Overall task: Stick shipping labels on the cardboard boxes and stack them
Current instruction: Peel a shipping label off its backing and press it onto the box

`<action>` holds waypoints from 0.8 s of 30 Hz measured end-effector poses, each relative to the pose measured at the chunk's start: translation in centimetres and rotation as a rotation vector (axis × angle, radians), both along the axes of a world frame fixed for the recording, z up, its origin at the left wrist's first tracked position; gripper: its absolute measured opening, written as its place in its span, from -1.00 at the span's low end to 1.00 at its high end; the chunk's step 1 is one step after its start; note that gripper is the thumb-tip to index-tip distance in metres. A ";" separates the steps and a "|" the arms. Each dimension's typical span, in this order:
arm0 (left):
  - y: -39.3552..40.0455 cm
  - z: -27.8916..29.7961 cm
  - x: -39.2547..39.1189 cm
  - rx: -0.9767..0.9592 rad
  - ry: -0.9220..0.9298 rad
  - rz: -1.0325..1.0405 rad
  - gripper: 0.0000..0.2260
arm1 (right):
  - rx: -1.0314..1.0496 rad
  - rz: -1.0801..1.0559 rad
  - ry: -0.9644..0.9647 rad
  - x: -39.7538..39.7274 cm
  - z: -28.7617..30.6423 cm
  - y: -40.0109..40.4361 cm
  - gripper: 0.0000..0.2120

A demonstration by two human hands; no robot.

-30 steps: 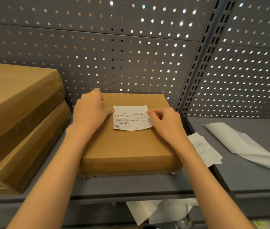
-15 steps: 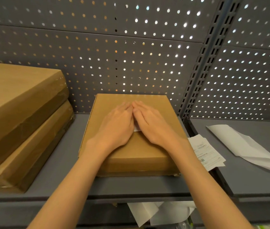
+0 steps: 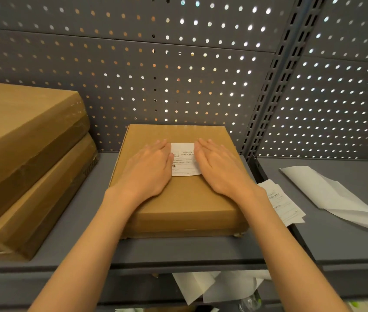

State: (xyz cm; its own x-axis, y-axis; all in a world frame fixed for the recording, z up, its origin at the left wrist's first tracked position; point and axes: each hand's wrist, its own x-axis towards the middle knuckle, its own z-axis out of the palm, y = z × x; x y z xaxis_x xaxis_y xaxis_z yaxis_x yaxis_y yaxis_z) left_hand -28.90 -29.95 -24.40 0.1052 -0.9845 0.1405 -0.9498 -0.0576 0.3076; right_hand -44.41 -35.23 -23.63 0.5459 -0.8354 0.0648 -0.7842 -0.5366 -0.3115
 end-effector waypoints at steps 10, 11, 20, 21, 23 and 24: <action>1.2 0.7 0.8 -0.035 -0.012 0.091 -0.63 | -0.007 -0.016 -0.060 -0.8 0.4 0.4 -0.52; 1.5 0.8 0.6 -0.072 -0.011 0.086 -0.62 | -0.020 -0.004 -0.092 -0.7 0.5 0.7 -0.53; 2.8 0.1 -2.0 -0.080 -0.013 -0.057 -0.58 | -0.049 0.146 -0.050 1.3 0.1 4.3 -0.54; 2.9 -0.1 -1.9 -0.058 -0.006 -0.054 -0.58 | -0.053 0.144 -0.031 1.2 0.0 4.3 -0.54; 2.9 -0.1 -1.8 -0.023 0.004 -0.035 -0.58 | -0.048 0.132 -0.006 0.9 0.0 4.3 -0.53; 2.9 -0.1 -1.6 -0.017 0.004 -0.021 -0.58 | -0.042 0.119 -0.001 0.8 0.0 4.3 -0.52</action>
State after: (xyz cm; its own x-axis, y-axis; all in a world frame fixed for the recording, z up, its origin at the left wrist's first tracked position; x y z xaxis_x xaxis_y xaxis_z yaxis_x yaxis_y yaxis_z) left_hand -30.54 -27.00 -24.50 0.0849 -0.9840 0.1566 -0.9495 -0.0322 0.3122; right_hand -43.65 -30.93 -23.61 0.6413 -0.7609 0.0986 -0.7137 -0.6388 -0.2874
